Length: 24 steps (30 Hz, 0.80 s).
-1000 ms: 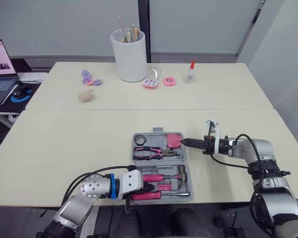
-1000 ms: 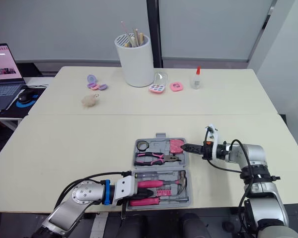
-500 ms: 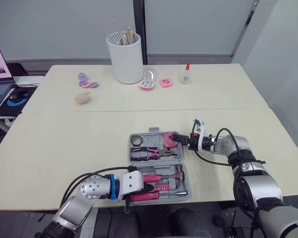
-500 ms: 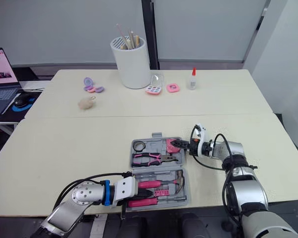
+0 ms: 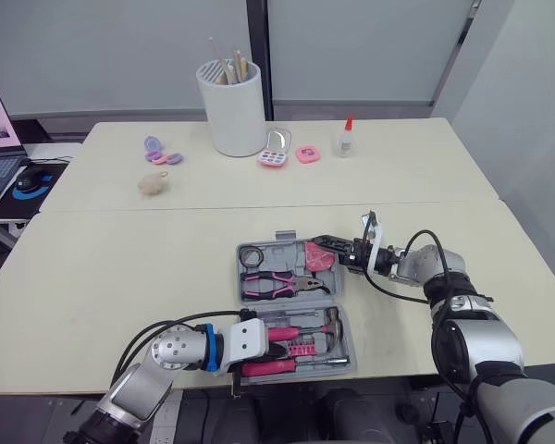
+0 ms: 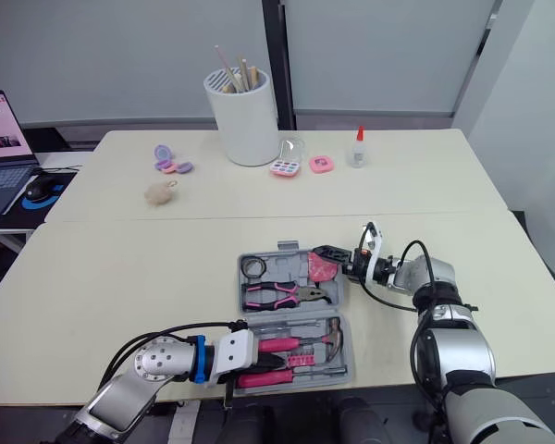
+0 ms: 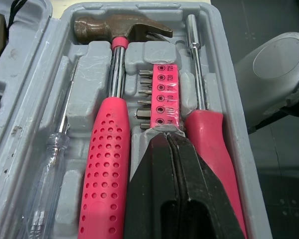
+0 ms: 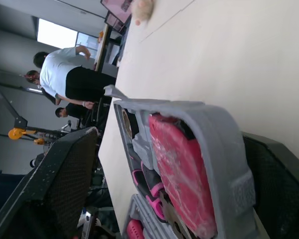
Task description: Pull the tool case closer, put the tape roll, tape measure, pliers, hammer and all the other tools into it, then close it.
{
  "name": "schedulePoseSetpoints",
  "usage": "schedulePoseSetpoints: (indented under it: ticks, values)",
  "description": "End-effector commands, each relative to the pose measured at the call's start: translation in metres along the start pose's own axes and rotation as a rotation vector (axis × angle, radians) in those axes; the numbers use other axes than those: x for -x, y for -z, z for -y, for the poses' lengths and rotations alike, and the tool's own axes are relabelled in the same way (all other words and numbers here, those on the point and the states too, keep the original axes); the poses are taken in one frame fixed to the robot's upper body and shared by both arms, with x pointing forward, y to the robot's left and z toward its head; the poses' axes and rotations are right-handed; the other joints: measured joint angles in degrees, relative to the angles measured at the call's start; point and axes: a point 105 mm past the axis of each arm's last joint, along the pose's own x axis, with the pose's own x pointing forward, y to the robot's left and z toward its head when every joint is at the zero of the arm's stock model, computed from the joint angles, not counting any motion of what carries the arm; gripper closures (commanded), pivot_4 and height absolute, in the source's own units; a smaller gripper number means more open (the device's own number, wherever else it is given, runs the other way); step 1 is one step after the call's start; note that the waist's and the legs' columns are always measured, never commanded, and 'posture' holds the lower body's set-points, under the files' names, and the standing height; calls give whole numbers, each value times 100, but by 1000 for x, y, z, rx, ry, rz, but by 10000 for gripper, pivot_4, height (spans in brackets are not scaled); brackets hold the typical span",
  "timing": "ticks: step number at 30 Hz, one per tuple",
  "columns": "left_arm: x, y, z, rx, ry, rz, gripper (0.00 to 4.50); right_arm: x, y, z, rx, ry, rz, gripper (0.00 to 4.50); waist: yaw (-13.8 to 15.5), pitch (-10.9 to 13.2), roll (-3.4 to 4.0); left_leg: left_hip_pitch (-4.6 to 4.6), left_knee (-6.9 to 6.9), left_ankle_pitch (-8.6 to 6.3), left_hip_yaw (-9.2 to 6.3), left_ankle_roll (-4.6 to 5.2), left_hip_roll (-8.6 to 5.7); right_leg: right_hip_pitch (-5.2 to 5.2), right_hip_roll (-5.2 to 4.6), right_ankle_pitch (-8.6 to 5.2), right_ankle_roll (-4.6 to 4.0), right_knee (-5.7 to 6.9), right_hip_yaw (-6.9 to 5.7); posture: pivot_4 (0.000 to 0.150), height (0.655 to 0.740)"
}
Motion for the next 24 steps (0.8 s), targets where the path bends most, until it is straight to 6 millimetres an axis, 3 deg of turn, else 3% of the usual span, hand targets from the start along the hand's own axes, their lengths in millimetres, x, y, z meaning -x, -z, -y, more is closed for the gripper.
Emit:
schedulePoseSetpoints:
  ticks: [1,8,11,15,20,24]
  values:
    - [-3,17,6,56,17,-55,45000,6,-14,-23,40,-87,32,314,6,0,0,0,0,0,0,0,0,0,-1,0,0,-1,-1,1500,7400]
    - [1,2,-1,-3,-19,-6,45000,18,-11,-43,66,-133,11,314,14,1,0,-11,0,0,-4,0,-1,-4,-14,-2,3,-6,-7,1500,7400]
    - [11,-16,-3,-24,-41,39,45000,21,-7,-51,78,-153,-9,314,7,2,-1,-25,0,0,-8,0,0,-17,-14,-2,4,-7,-9,1500,7400]
    - [39,-31,6,-12,-48,47,45000,24,1,-63,103,-176,-46,314,-2,5,-3,-88,4,1,-14,0,2,-81,-9,0,1,3,-13,1500,7400]
    - [89,-20,33,98,5,-102,45000,33,11,-80,141,-205,-93,314,-15,13,-1,-93,-5,0,-14,0,14,-86,-6,-3,-5,-10,-13,1500,7400]
    - [118,-5,36,208,-46,-201,45000,48,28,-100,151,-246,-158,314,22,31,7,-89,-15,0,-15,0,4,-81,-17,-11,8,-26,-18,1500,7400]
